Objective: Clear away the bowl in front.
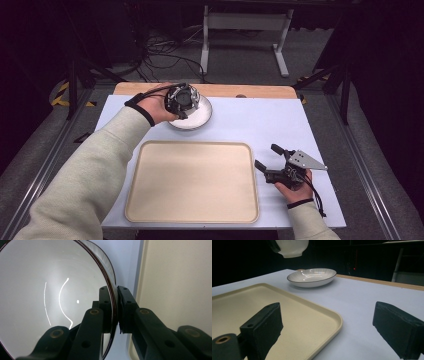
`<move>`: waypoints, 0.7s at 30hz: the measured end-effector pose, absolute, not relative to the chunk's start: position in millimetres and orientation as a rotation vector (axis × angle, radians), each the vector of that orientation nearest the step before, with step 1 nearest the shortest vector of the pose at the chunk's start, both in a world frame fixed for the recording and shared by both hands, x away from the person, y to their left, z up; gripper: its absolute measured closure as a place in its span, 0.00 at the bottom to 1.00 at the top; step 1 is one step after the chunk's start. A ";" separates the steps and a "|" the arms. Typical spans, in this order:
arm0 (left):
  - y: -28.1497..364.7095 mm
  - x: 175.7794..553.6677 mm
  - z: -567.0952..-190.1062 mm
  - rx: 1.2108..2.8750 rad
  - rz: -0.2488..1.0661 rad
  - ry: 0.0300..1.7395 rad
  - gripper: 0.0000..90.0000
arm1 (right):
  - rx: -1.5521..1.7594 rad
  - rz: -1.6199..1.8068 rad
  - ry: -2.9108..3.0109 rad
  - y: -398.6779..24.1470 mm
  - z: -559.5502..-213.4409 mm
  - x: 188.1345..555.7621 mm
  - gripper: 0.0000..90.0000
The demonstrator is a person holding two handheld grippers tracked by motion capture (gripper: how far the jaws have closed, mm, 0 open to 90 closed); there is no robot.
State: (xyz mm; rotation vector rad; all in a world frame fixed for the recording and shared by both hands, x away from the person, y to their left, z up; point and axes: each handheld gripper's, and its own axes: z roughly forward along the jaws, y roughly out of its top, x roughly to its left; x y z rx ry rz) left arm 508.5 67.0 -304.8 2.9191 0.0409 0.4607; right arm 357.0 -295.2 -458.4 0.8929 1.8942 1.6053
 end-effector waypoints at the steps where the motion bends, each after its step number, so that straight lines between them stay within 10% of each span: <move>1: 67.4 506.1 -301.6 2.927 0.460 0.032 0.93 | 0.893 1.606 1.893 -295.1 -458.4 357.1 0.10; 21: 67.1 443.6 -274.7 2.928 0.413 -0.100 0.92 | 0.889 1.596 1.909 -294.2 -458.2 357.9 0.10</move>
